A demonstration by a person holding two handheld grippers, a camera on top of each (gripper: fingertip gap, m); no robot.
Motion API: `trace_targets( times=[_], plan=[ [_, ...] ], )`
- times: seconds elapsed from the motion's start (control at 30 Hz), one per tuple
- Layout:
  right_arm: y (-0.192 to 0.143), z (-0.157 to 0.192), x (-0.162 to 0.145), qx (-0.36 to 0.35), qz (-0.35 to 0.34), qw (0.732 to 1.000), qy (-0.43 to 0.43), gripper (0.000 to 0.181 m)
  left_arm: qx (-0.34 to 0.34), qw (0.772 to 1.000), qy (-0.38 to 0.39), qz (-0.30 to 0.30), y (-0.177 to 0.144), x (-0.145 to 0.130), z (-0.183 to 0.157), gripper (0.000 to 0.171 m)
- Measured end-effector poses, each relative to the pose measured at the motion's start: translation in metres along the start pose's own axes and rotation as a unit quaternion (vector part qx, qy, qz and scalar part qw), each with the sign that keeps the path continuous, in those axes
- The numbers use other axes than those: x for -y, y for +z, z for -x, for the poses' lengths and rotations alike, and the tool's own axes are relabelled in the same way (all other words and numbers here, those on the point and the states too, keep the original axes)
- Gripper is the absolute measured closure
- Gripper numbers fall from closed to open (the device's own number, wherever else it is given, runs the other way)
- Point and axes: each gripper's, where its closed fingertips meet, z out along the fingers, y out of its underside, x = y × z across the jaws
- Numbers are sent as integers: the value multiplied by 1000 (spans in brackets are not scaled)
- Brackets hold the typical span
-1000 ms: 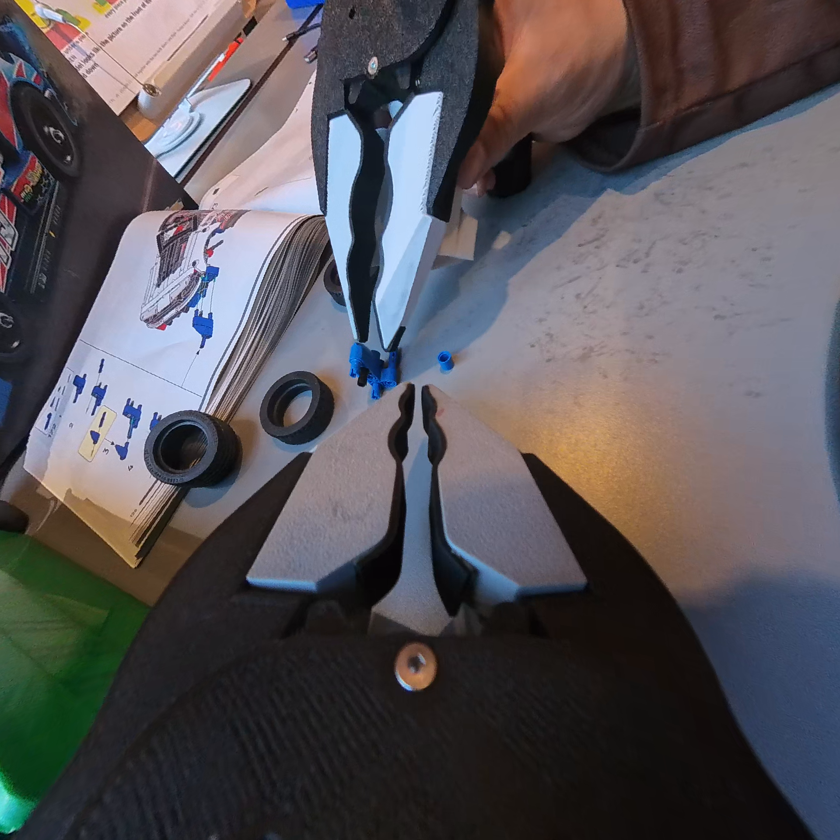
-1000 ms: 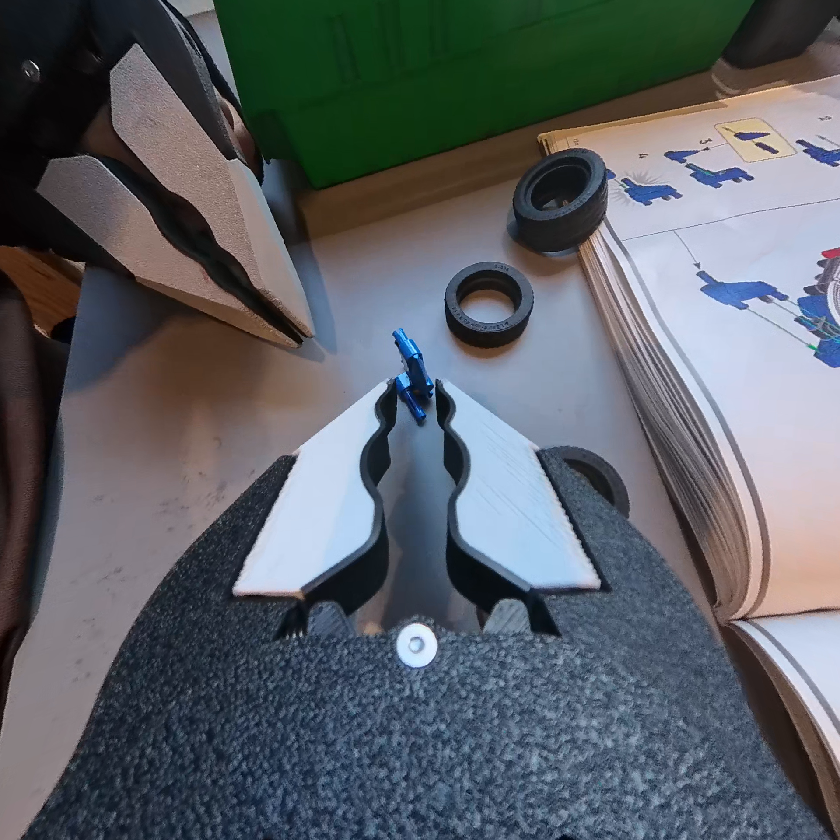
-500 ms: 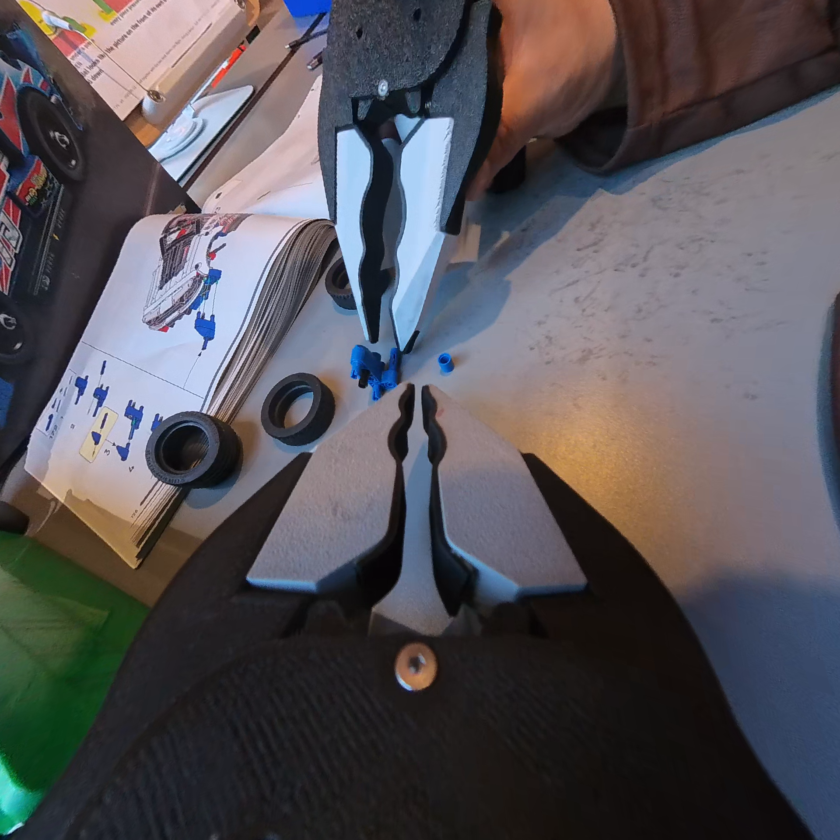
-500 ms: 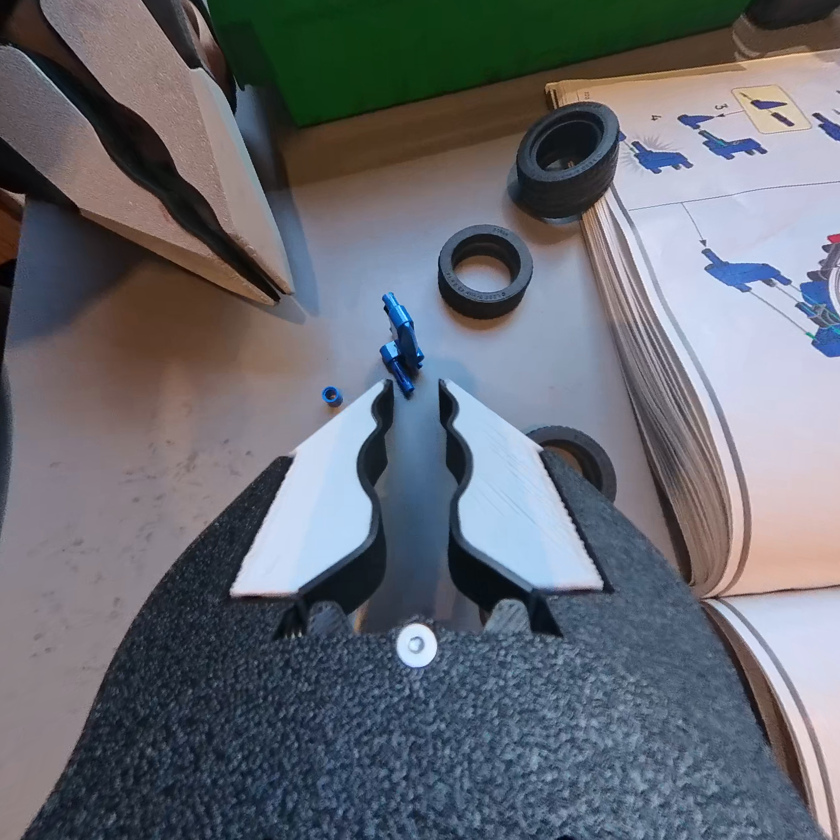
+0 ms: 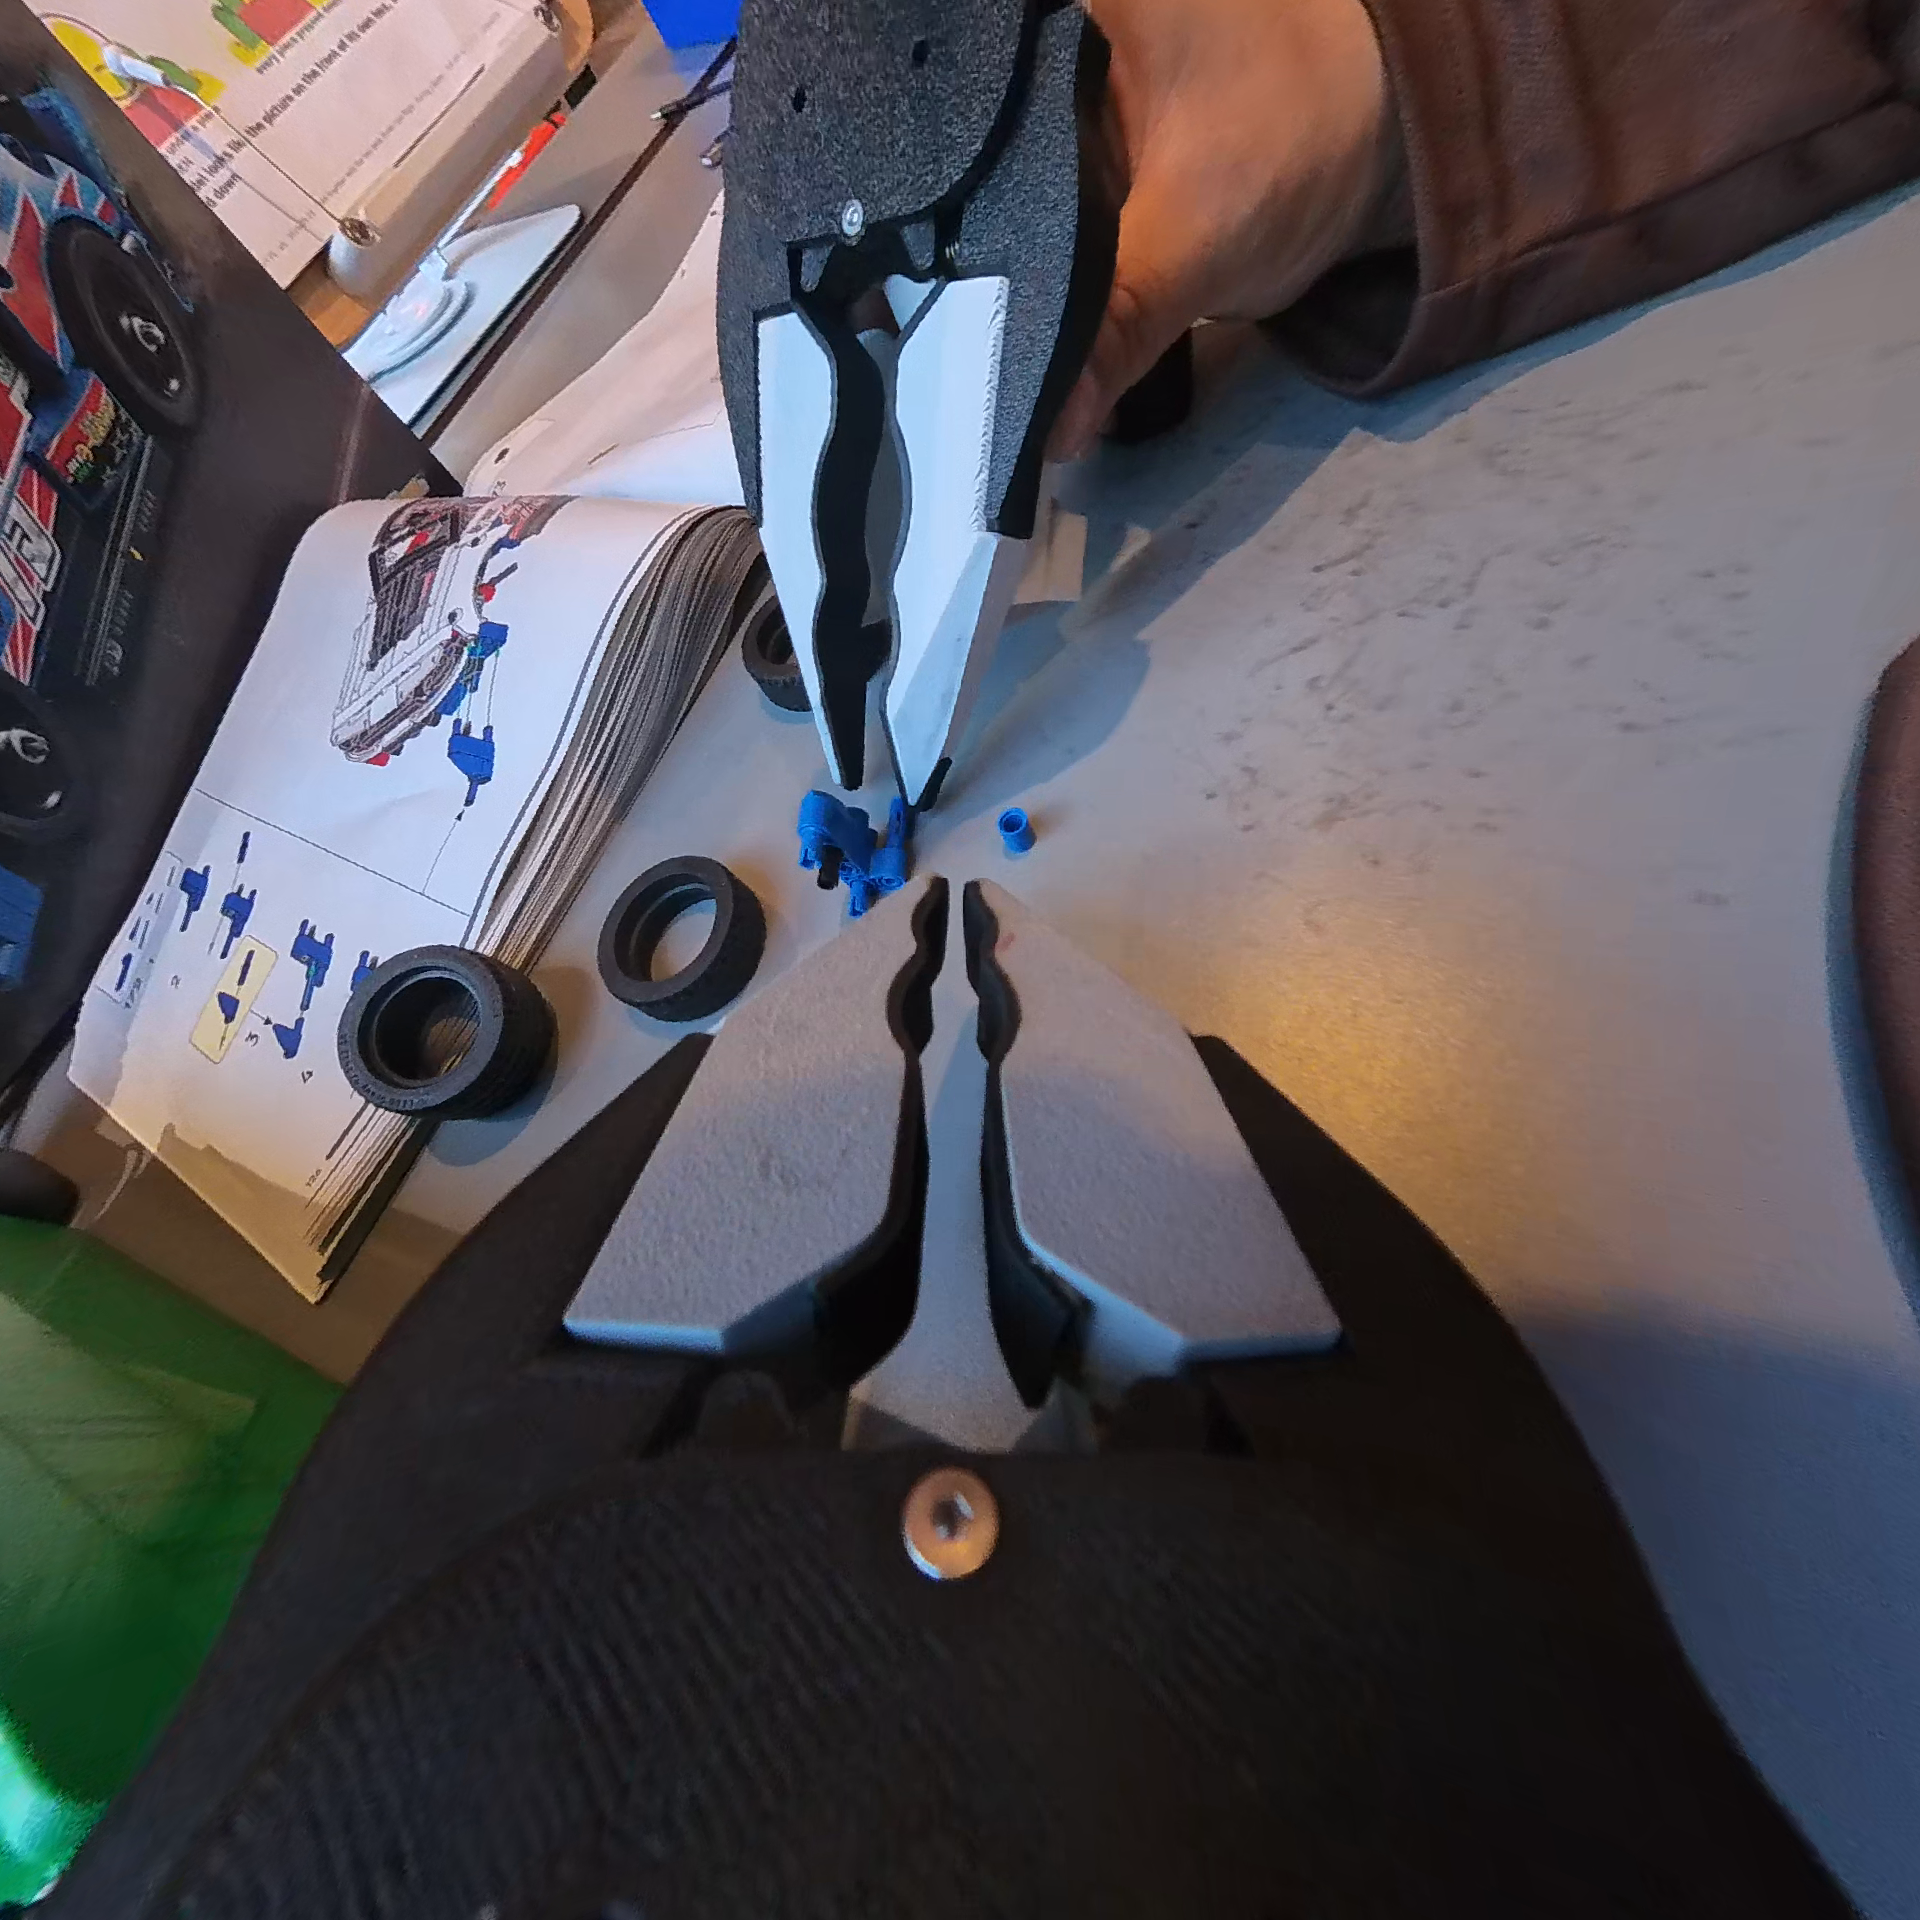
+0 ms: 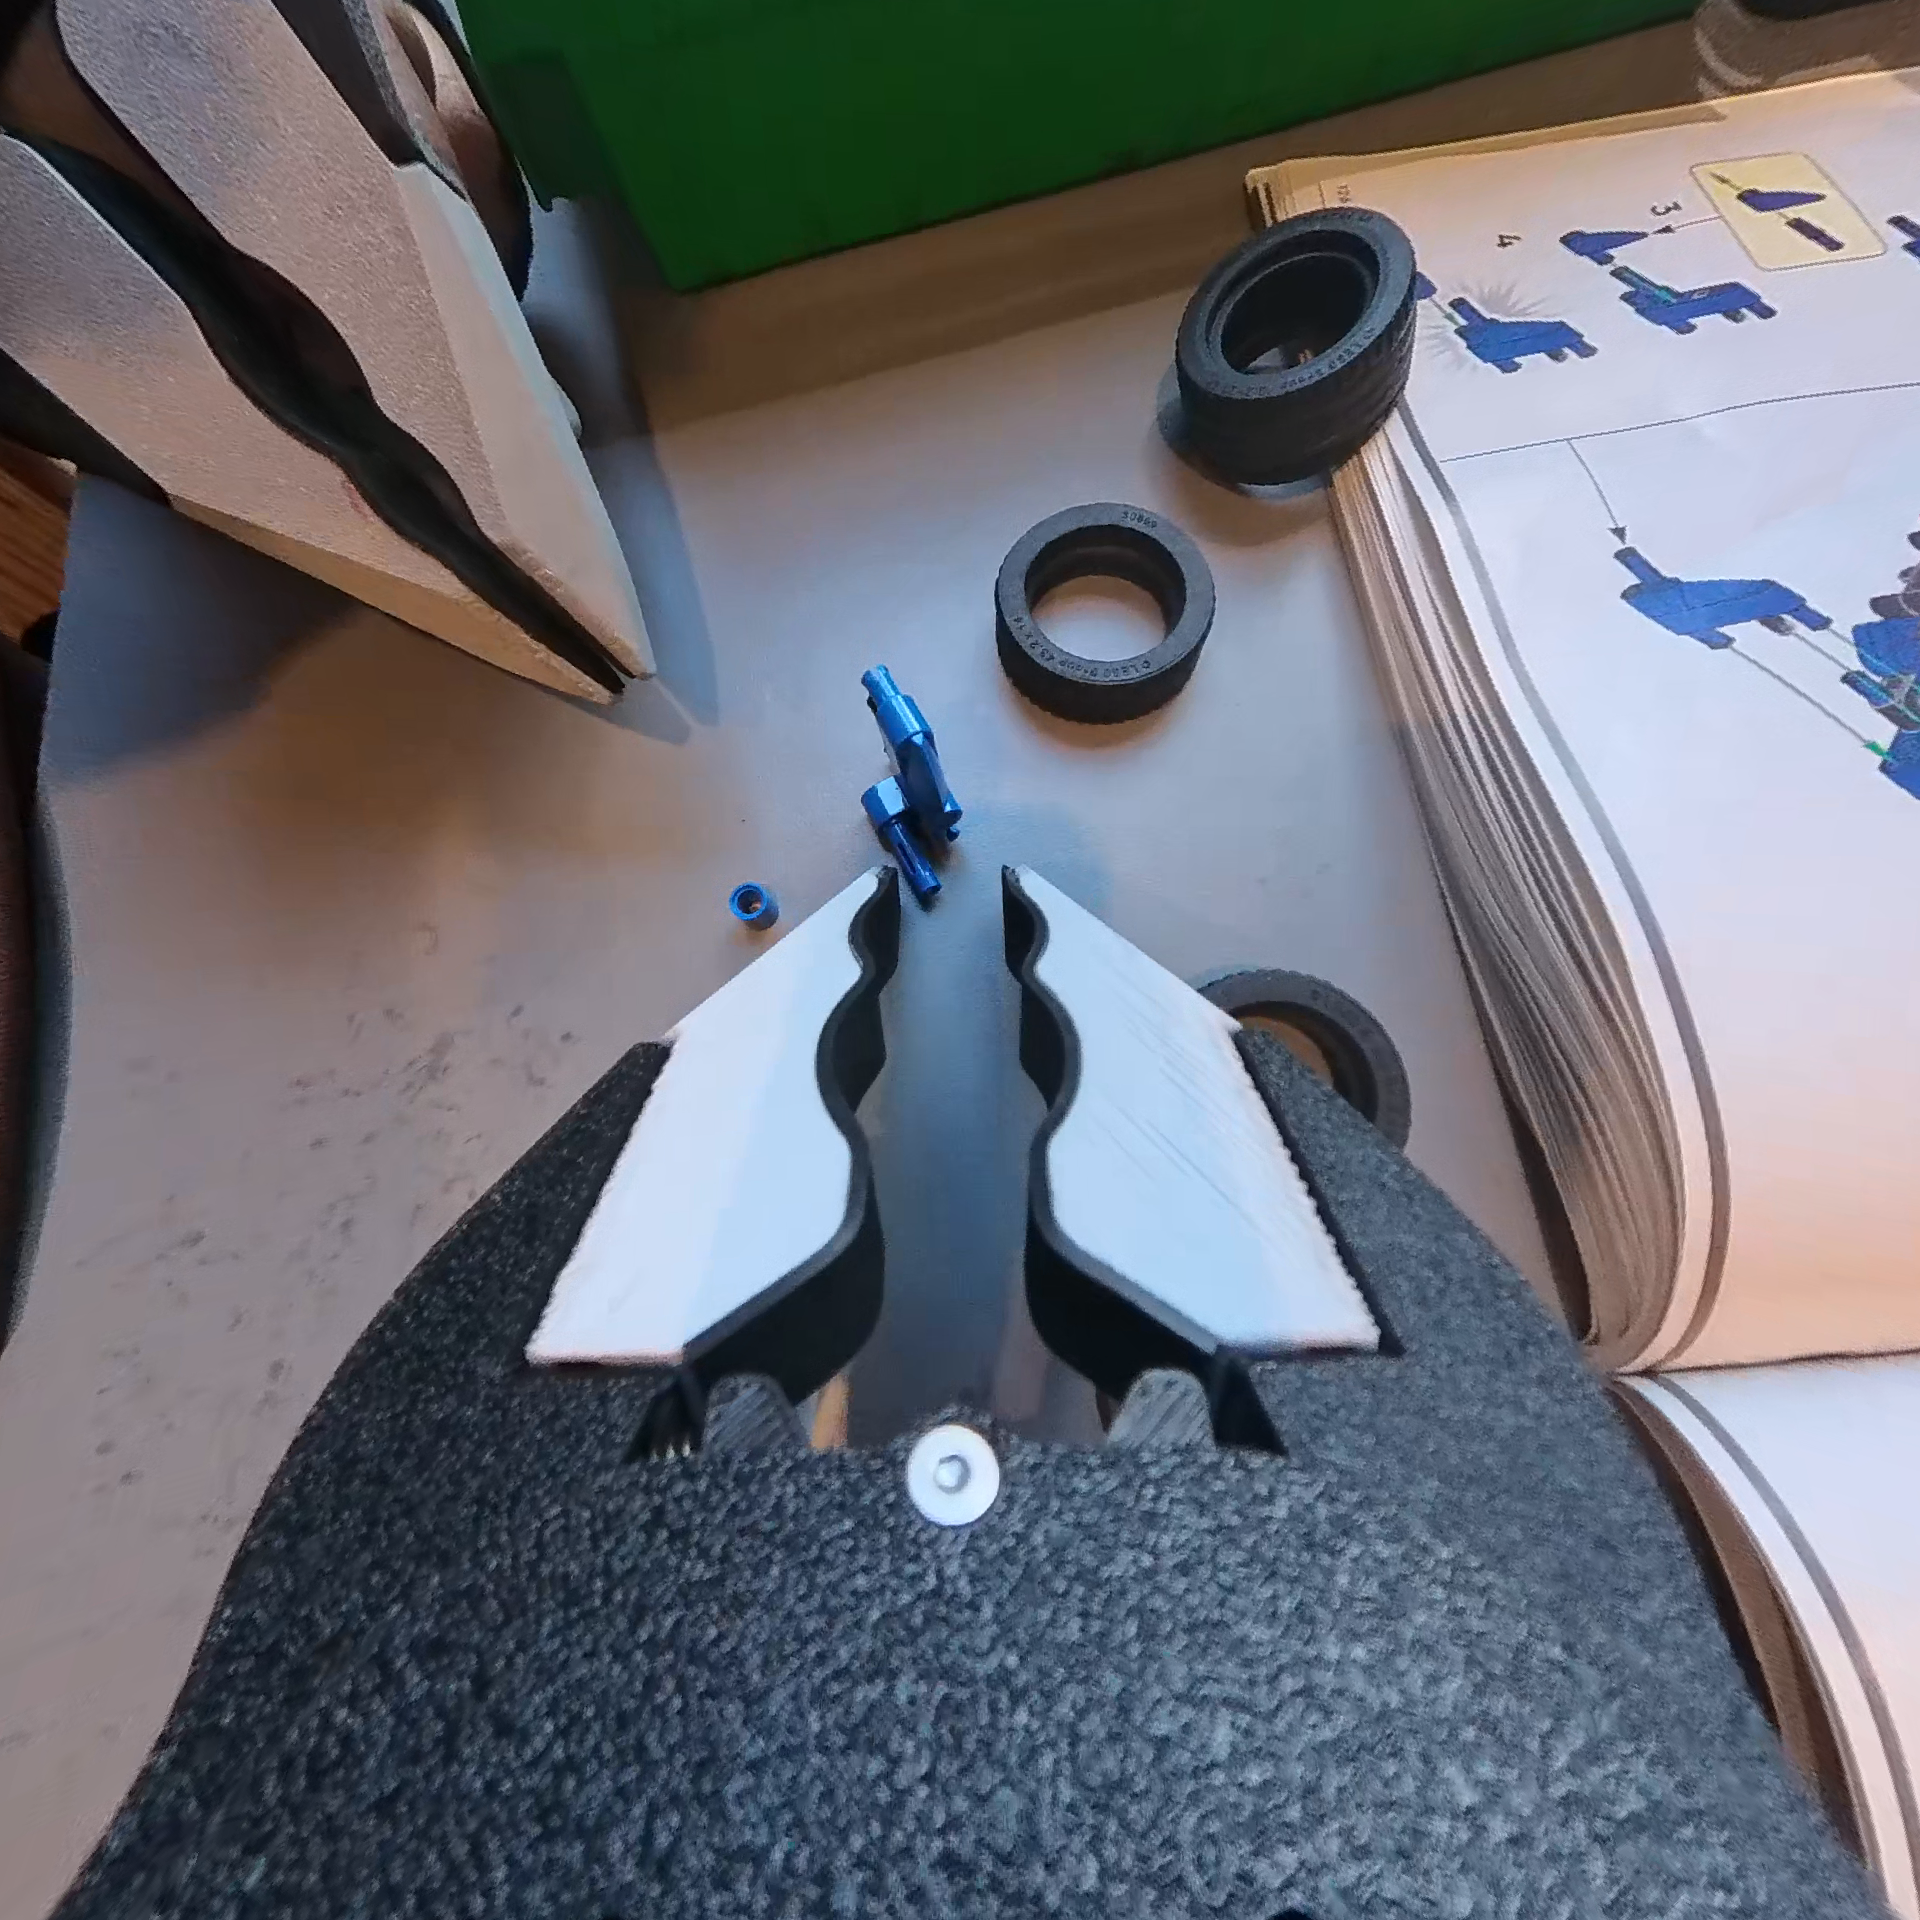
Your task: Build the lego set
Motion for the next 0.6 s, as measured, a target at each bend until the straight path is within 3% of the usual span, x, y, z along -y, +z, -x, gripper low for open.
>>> trace_targets(
  times=[0.6],
  plan=[
    [3, 17, -4, 29, 18, 999, -37, 162, -2, 1000, -3, 2, 1, -1, 0, 171]
  ],
)
